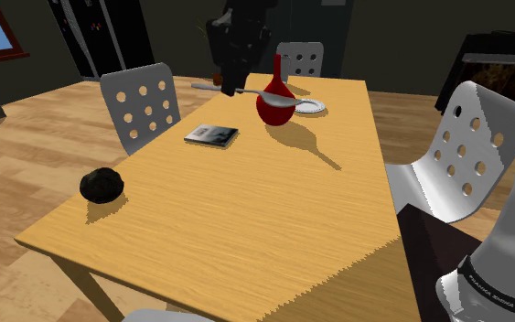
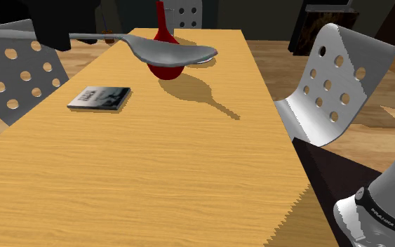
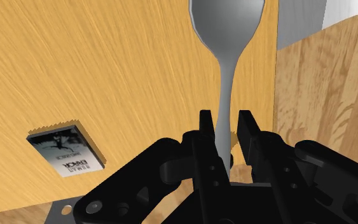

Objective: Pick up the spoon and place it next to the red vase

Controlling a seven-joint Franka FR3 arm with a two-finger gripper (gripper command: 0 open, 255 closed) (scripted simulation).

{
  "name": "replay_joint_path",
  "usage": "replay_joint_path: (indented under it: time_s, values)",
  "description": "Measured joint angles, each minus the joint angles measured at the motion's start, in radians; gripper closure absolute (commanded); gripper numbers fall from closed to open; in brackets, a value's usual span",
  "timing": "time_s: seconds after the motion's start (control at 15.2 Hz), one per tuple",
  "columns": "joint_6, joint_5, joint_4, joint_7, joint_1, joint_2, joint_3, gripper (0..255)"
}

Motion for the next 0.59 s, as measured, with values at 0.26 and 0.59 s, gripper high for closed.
replay_joint_path:
  time_s: [0.26,0.59]
  values:
    - [-0.055,-0.008,0.075,0.008,0.000,0.020,0.002,255]
    - [-0.070,0.027,0.032,-0.098,-0.043,-0.031,-0.062,255]
